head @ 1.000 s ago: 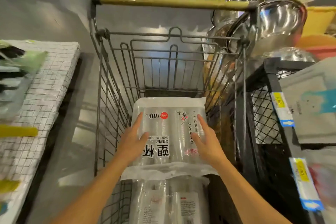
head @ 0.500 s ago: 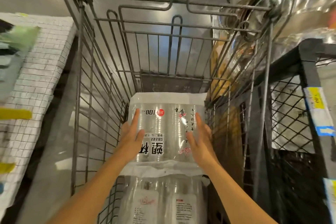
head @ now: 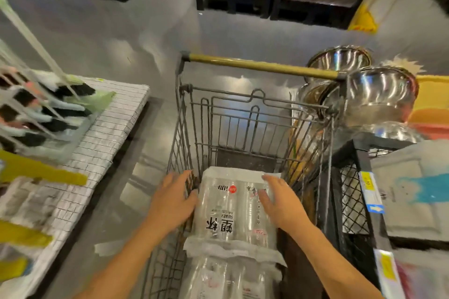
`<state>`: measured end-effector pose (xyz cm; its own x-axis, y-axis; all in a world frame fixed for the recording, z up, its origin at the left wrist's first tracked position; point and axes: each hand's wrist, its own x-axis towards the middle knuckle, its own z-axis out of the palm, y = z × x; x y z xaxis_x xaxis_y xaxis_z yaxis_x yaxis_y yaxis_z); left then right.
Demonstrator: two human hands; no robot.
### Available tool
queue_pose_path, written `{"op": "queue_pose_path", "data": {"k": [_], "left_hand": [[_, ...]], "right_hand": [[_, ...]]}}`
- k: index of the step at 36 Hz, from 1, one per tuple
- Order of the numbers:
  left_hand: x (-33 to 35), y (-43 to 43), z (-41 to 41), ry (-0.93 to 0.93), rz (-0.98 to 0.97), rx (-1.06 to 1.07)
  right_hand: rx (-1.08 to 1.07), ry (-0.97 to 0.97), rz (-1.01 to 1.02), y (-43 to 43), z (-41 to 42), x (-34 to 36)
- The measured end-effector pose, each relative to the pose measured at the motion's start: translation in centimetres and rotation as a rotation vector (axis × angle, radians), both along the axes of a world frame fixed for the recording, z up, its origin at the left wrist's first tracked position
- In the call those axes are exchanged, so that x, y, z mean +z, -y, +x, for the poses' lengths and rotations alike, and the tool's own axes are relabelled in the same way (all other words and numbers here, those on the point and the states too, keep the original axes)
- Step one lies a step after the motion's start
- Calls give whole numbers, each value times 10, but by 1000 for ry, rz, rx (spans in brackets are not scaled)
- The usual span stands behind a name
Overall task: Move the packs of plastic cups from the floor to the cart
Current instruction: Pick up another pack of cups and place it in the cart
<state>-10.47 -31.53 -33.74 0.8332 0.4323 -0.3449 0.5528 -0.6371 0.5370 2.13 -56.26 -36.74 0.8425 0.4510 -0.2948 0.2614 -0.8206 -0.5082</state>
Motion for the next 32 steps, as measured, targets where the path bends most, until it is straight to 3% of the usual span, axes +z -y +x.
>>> {"op": "queue_pose_path", "data": {"k": [10,15,21,28,32], "left_hand": [[155,-48,-83,42,413,8],[209,-76,-163,80,512,69],[248,-103,-288,126,574,252],[280,-125,-450,39,663,432],[291,-127,-543,17,702,570]], "right_hand": [[399,361,-152,-81,-34,174],[500,452,-92,-135,-88,231],[654,565,-56,-201,-184,279],[822,556,83,-279,-323,307],[1014,661,140,-326,-403,318]]}}
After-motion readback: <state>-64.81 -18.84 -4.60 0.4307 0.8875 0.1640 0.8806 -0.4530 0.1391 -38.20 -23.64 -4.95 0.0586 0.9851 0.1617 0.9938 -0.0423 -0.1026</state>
